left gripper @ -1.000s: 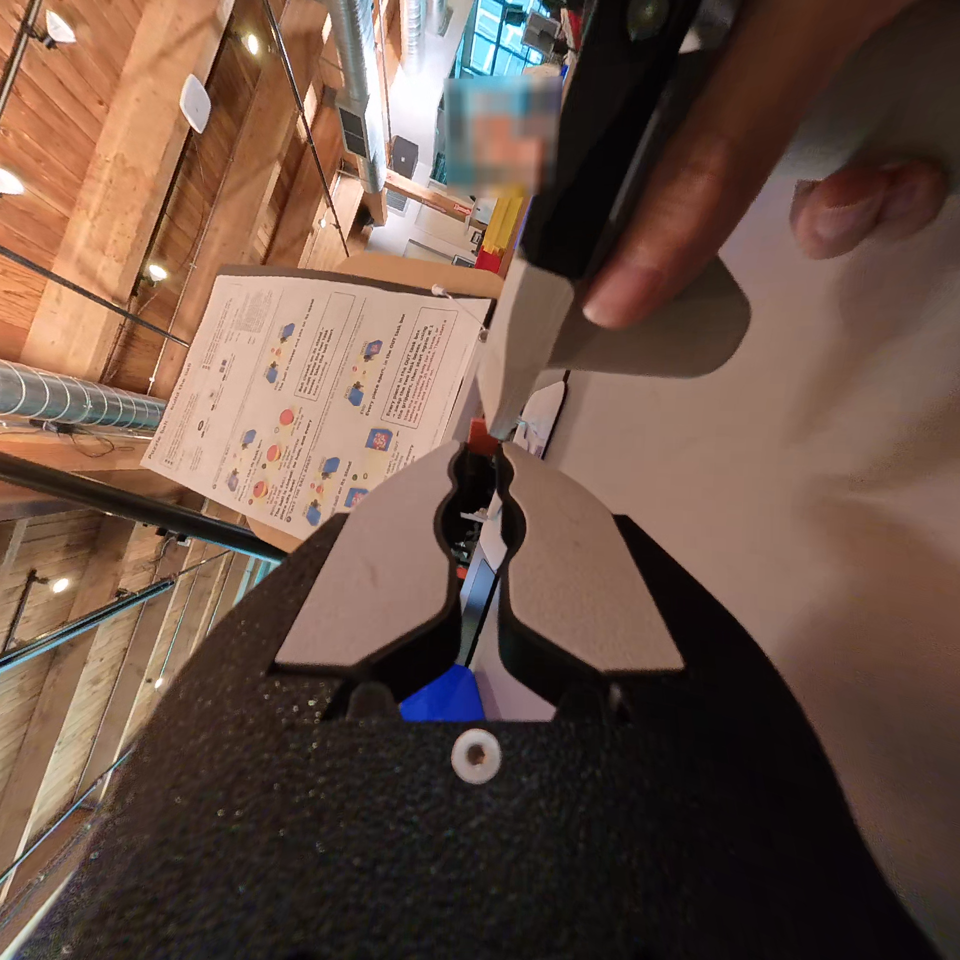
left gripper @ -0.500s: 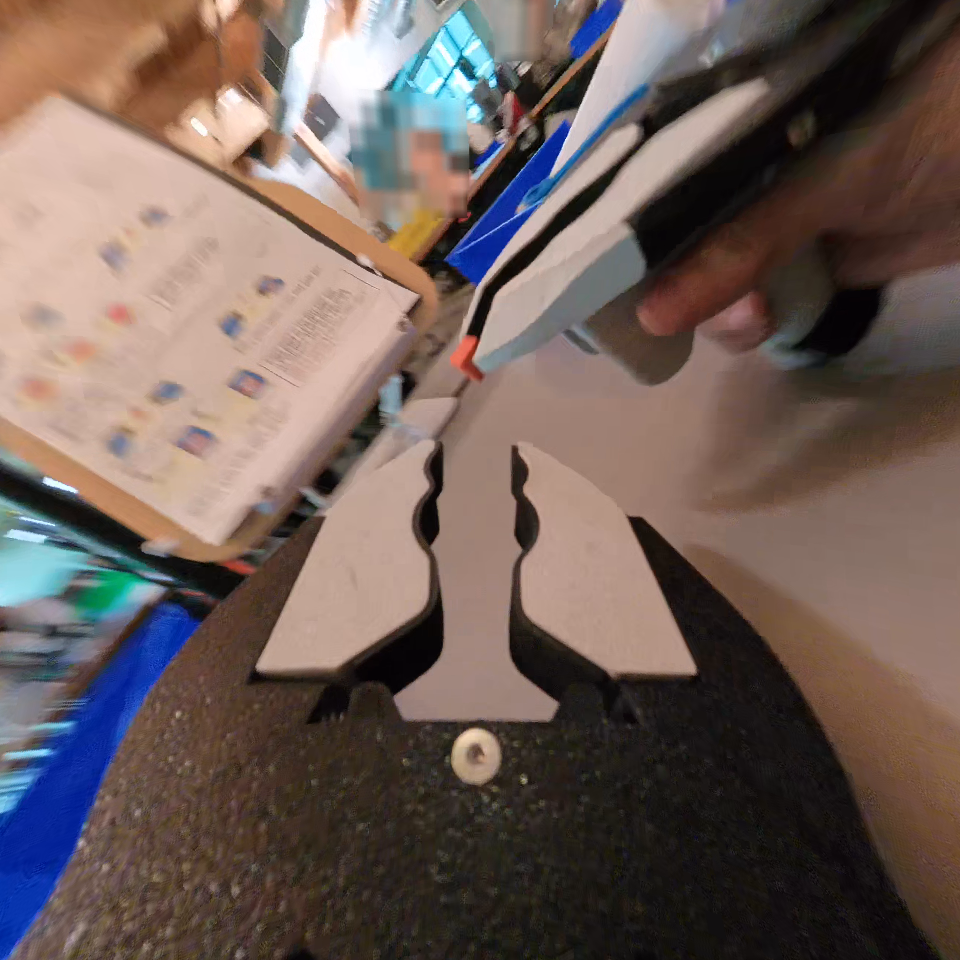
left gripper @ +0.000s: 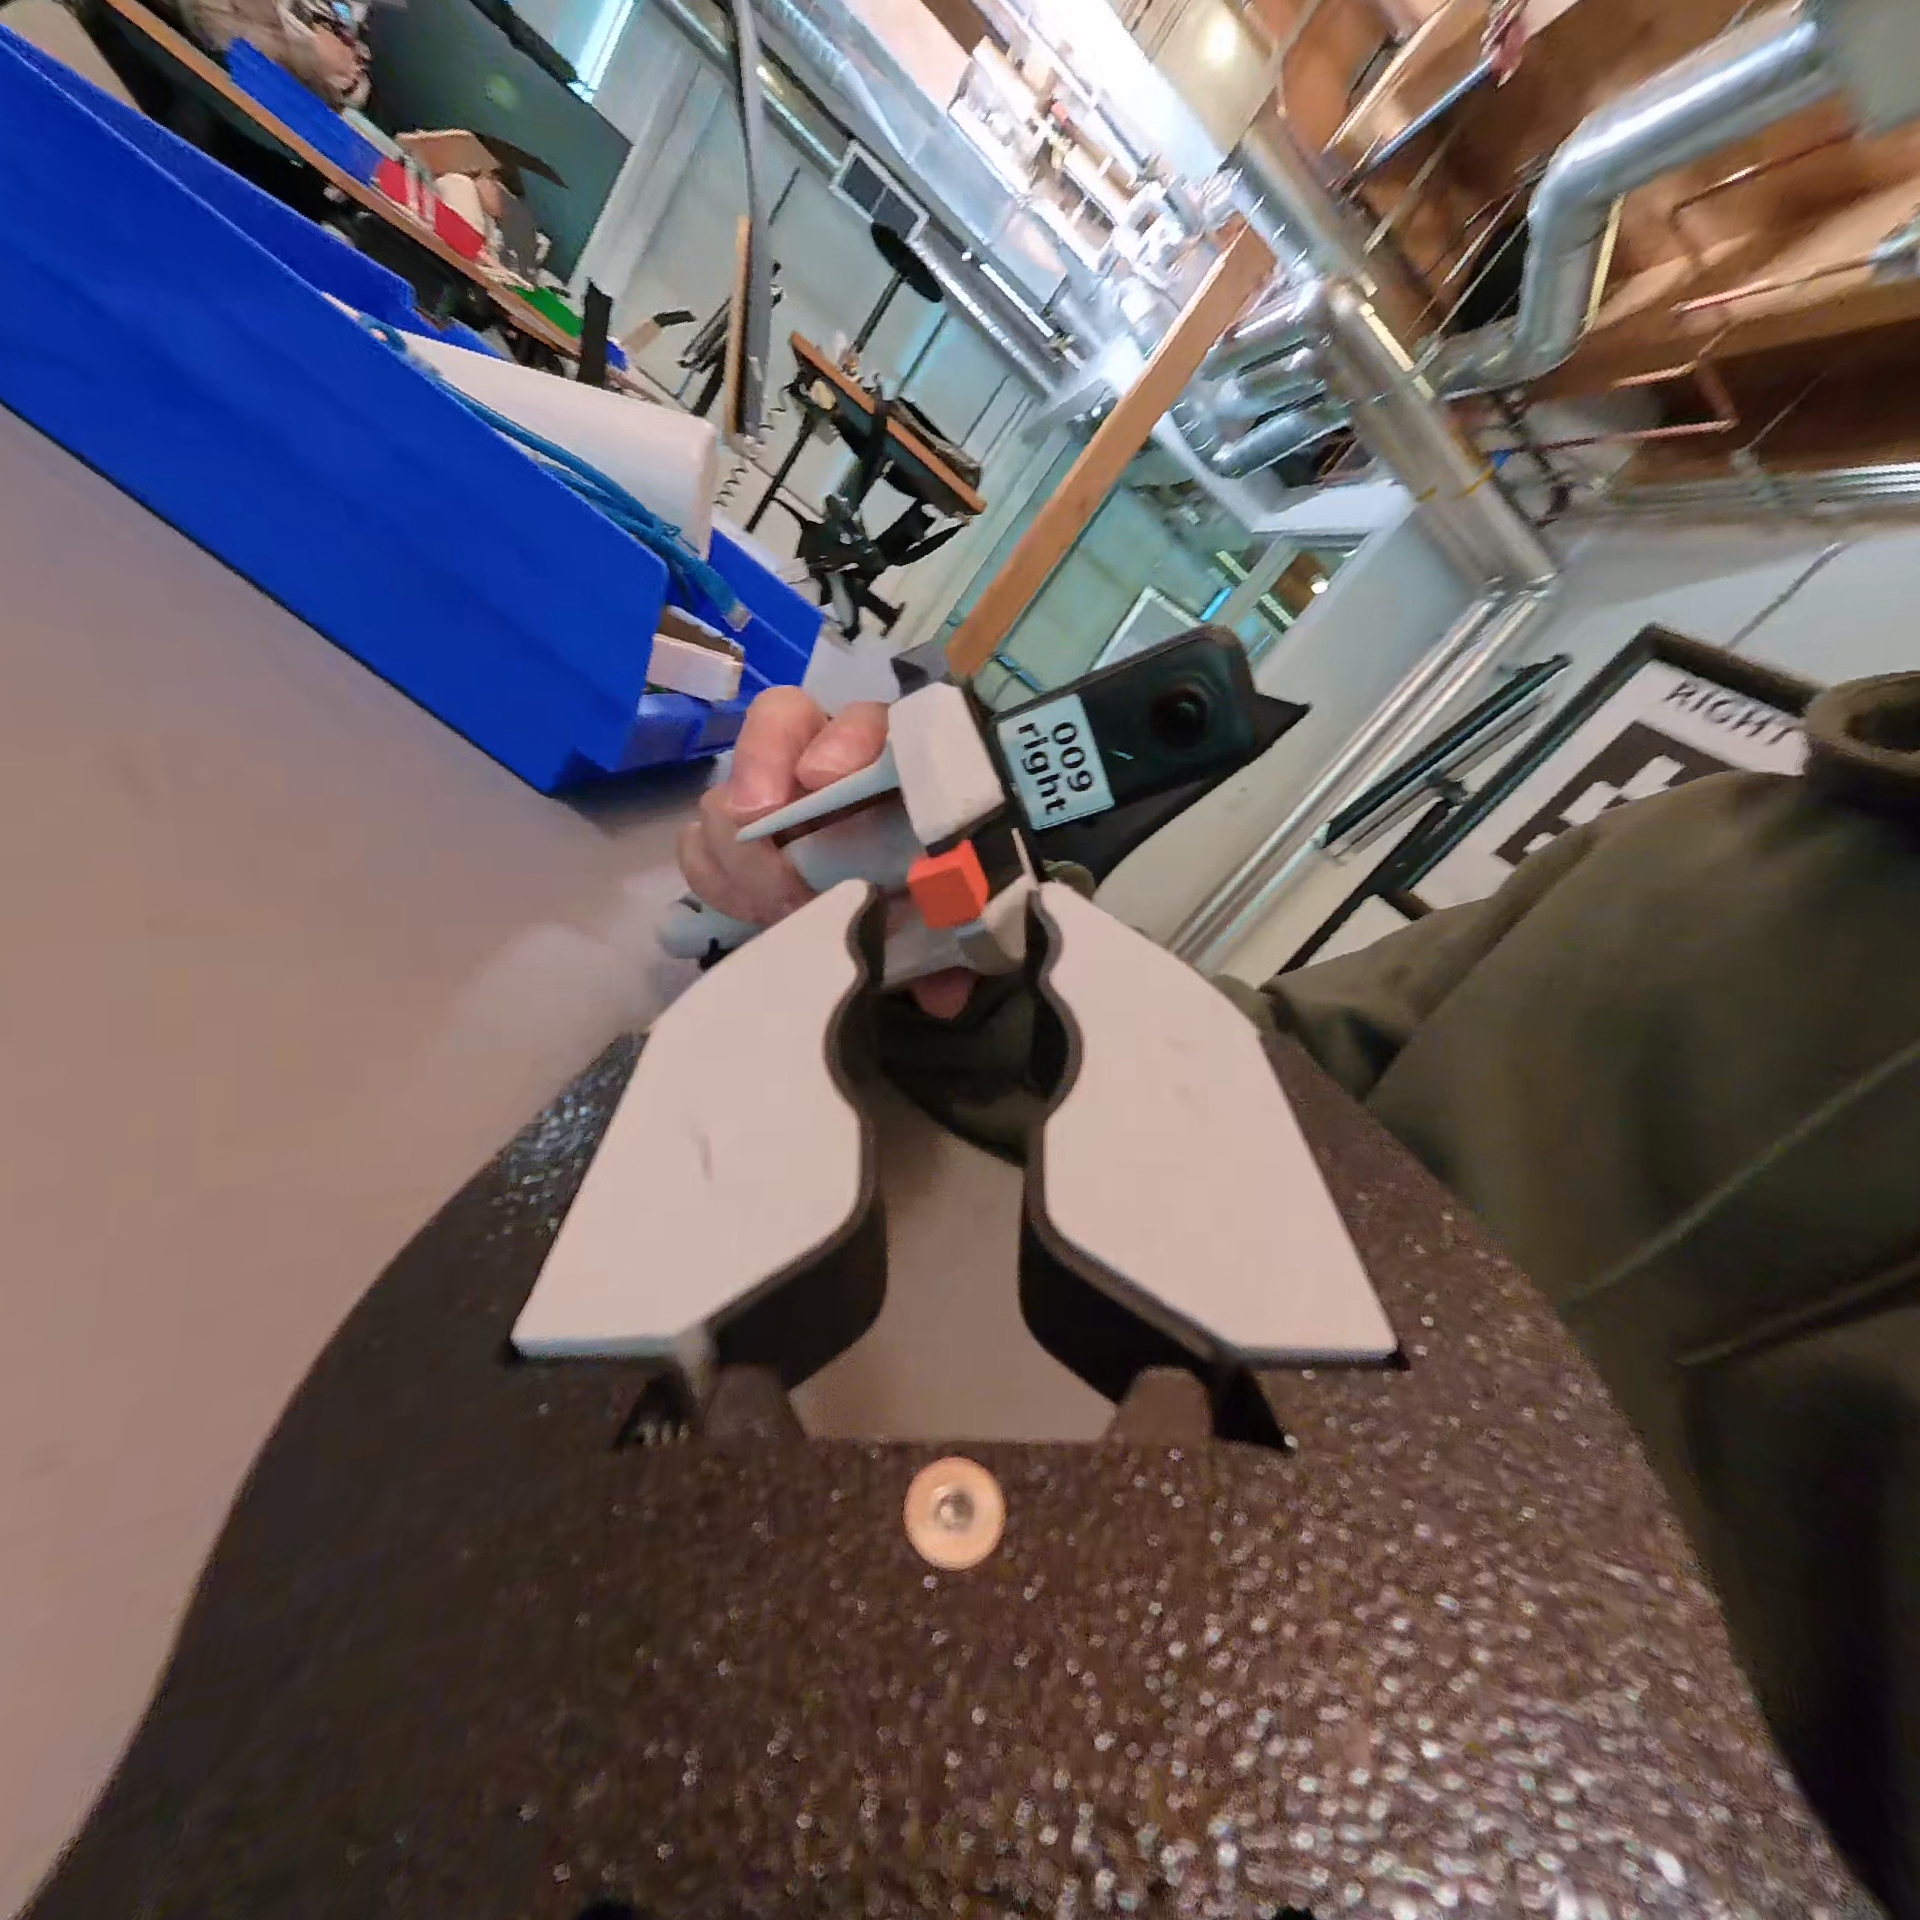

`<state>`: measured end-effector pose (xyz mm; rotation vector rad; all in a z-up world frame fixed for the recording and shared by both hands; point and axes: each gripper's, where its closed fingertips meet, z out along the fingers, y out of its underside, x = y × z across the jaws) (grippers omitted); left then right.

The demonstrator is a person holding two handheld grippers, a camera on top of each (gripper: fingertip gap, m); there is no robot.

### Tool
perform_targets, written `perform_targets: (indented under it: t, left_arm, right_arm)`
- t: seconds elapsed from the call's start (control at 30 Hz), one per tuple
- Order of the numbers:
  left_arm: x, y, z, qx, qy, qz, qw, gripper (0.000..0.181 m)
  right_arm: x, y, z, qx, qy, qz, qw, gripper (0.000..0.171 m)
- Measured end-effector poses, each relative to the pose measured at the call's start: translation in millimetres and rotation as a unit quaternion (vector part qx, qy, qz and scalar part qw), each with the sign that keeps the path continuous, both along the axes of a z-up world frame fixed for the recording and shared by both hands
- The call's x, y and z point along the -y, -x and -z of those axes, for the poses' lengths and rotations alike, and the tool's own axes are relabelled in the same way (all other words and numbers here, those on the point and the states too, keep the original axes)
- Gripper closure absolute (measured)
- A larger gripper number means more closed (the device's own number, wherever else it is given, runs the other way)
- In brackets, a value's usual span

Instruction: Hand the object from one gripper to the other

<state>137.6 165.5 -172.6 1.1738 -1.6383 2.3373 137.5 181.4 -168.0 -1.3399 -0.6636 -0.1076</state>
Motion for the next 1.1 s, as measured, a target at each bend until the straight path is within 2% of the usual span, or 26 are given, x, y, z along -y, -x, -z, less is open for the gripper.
perform_targets:
  t: [0.03, 0.27, 0.33, 0.43, 0.5, 0.57, 0.6, 0.73, 0.83, 0.9, 1.1]
  left_arm:
    - [0, 2, -1, -0.002, 0.01, 0.008, 1.0, 0.16]
    - [-3, 0, 3, -0.025, 0.029, 0.015, 0.999, 0.17]
    - [-4, -1, 4, -0.023, 0.02, 0.009, 0.999, 0.171]
    - [-9, -5, 6, 0.011, -0.025, -0.029, 0.999, 0.171]
    - [-18, -9, 2, 0.065, -0.078, -0.086, 0.991, 0.171]
    - [-27, -10, -7, 0.157, -0.149, -0.151, 0.965, 0.171]
    - [-31, -9, -12, 0.206, -0.188, -0.183, 0.943, 0.171]
    - [-25, -3, -16, 0.322, -0.312, -0.211, 0.869, 0.171]
    - [-13, -2, -9, 0.348, -0.366, -0.195, 0.841, 0.171]
    - [-10, -4, -4, 0.351, -0.389, -0.193, 0.83, 0.171]
    - [-15, -9, 1, 0.348, -0.417, -0.21, 0.813, 0.171]
  right_arm:
    - [-1, 0, 2, 0.003, 0.003, 0.001, 1.0, 0.161]
    - [-2, 0, 4, 0.026, 0.005, 0.012, 1.0, 0.161]
    - [-4, -1, 6, 0.028, 0.01, 0.018, 0.999, 0.154]
    - [-6, -6, 9, -0.027, 0.033, 0.032, 0.999, 0.144]
    - [-6, -11, 5, -0.12, 0.053, 0.023, 0.991, 0.138]
    - [-8, -19, 3, -0.248, 0.107, 0.002, 0.963, 0.125]
    - [-7, -18, 3, -0.321, 0.142, -0.028, 0.936, 0.12]
    - [-6, -10, -1, -0.529, 0.207, -0.139, 0.811, 0.129]
    - [-6, -7, -3, -0.589, 0.218, -0.182, 0.757, 0.137]
    - [-5, -4, 0, -0.596, 0.232, -0.193, 0.744, 0.139]
    - [-5, 1, 4, -0.578, 0.245, -0.188, 0.756, 0.151]
